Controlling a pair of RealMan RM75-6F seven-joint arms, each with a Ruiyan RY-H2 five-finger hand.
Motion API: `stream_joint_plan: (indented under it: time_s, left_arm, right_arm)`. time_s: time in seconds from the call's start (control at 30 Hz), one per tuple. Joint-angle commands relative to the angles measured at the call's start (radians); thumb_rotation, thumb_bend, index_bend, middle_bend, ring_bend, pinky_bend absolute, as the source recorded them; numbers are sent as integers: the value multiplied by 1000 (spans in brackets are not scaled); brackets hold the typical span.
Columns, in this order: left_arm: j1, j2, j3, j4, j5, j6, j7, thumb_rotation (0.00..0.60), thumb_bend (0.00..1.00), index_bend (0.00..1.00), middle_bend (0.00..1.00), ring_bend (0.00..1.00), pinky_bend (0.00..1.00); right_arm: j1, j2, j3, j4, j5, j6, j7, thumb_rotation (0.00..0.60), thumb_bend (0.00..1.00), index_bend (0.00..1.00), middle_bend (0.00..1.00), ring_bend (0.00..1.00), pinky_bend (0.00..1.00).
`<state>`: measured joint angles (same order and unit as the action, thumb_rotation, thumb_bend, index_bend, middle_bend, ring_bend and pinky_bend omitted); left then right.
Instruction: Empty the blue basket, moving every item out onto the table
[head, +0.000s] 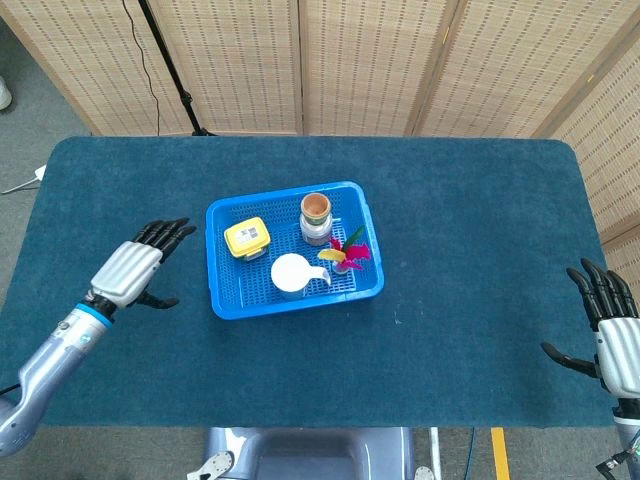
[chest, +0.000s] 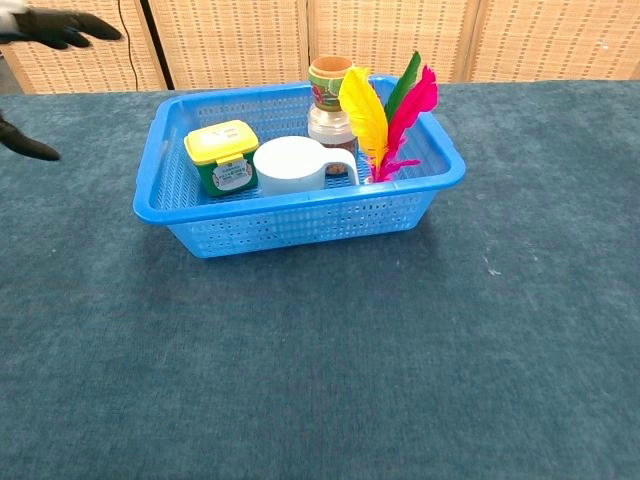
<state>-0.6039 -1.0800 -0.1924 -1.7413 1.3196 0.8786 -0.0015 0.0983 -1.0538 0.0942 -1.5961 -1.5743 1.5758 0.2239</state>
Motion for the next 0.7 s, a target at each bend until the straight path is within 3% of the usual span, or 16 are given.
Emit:
stream_joint_plan:
  time_s: [0.03, 0.4, 0.7]
  left_arm:
    - [-114, -113, -29, 31, -153, -96, 153, 600, 40, 0, 0, 0, 0]
    - [-271, -313, -40, 131, -378, -89, 380, 600, 41, 0, 0, 0, 0]
    - [-352, -367, -32, 133, -462, -81, 469, 600, 41, 0, 0, 0, 16]
  right_arm:
    - [4, -3, 4, 5, 9, -9, 0, 600, 0, 0, 0, 0, 0]
    - [10, -10, 15, 24, 46, -36, 3, 600, 0, 0, 0, 0, 0]
    - [13, -10, 16, 27, 46, -43, 10, 600, 0, 0, 0, 0, 0]
